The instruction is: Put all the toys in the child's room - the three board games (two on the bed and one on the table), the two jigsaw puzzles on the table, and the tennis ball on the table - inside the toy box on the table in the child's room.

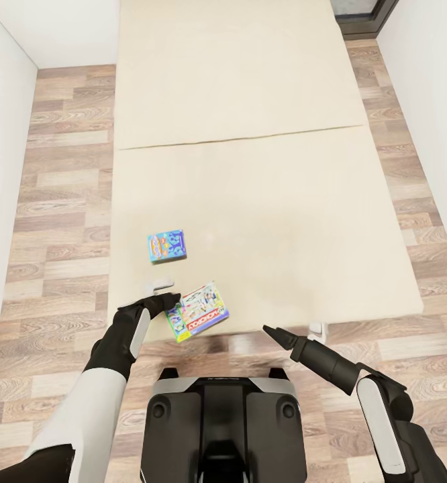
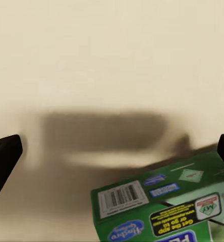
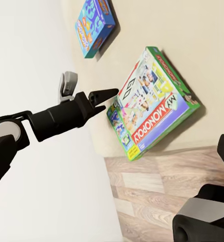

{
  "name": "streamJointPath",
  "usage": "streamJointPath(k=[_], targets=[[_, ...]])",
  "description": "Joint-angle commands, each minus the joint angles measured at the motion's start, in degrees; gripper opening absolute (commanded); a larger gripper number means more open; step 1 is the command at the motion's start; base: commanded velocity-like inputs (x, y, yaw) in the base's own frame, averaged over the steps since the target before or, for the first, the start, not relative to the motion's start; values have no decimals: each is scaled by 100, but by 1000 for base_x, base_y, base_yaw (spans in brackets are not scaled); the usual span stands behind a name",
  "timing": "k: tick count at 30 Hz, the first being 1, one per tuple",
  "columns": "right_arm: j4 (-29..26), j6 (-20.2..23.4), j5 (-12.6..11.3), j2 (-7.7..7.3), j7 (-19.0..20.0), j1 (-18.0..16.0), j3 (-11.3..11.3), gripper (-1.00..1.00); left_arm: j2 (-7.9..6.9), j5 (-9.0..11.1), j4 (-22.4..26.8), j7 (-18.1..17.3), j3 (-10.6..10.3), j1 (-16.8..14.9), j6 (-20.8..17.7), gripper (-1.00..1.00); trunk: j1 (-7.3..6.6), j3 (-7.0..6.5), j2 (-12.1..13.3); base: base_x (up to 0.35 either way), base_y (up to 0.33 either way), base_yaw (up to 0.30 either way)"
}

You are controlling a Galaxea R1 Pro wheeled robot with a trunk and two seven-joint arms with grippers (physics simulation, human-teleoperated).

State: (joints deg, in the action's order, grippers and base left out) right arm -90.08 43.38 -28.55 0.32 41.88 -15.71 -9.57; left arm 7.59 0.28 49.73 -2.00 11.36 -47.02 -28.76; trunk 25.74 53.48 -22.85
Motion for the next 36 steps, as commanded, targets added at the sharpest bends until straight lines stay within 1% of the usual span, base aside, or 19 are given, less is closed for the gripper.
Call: streamJointPath(k=[1, 18, 27, 36], targets=[[-1, 28, -10, 3, 13, -2, -10, 100, 6, 7, -60, -3, 27, 0, -51, 100, 4, 6, -6, -25, 0, 0], [14, 21, -11, 3, 13, -2, -10, 100, 6, 7, -60, -3, 24, 0, -62, 100, 4, 6, -6, -5, 0, 0], [23, 15, -10, 3, 6, -2, -10, 100, 10, 7, -60, -3, 24, 0, -68, 100, 4, 6, -6, -78, 0, 0], [47, 5, -10, 11, 5, -2, -10, 100, 14, 7, -60, -3, 24, 0, -69, 100, 4, 6, -6, -17, 0, 0]])
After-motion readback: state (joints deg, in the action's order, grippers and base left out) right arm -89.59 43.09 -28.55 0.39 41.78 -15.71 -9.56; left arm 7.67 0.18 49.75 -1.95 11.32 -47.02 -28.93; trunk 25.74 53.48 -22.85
